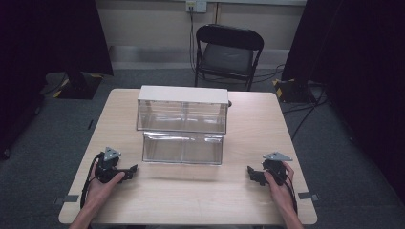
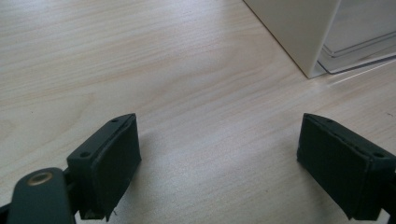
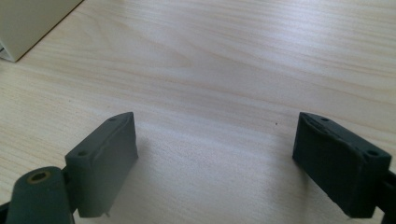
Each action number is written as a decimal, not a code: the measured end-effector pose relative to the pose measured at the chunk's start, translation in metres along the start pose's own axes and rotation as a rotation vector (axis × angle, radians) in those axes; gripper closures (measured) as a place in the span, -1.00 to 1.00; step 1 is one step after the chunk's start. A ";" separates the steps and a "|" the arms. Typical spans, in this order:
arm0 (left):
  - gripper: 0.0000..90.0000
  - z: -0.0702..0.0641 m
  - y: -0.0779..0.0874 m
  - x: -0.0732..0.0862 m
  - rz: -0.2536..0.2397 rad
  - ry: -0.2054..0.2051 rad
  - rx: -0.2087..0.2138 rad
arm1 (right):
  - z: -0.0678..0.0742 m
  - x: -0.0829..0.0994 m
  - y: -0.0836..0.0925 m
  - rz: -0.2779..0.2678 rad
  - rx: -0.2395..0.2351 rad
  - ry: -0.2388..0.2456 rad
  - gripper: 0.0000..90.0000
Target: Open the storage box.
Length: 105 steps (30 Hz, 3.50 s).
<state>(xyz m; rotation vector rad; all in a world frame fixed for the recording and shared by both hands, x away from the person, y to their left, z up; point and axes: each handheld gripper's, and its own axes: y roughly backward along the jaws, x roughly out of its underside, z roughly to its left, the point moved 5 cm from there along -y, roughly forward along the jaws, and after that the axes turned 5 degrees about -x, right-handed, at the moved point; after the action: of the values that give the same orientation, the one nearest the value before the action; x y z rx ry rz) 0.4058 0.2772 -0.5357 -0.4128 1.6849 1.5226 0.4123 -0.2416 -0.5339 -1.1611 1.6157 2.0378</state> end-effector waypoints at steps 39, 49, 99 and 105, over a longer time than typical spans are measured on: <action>-0.60 -0.036 0.027 -0.029 -0.130 -0.017 0.184 | 0.000 0.000 0.000 0.000 0.002 -0.001 -0.71; -0.62 -0.040 0.027 -0.033 -0.143 -0.010 0.199 | 0.000 0.000 0.000 0.001 0.003 -0.001 -0.71; -0.60 -0.043 0.036 -0.036 -0.187 -0.032 0.246 | 0.000 0.000 0.000 -0.001 0.004 -0.001 -0.71; -0.60 -0.044 0.037 -0.037 -0.197 -0.037 0.252 | 0.000 0.000 0.000 -0.001 0.005 -0.001 -0.71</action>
<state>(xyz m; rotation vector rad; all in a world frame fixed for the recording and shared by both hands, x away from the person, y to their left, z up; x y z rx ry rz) 0.3878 0.2336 -0.4859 -0.4005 1.7263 1.1527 0.4124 -0.2416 -0.5340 -1.1583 1.6189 2.0324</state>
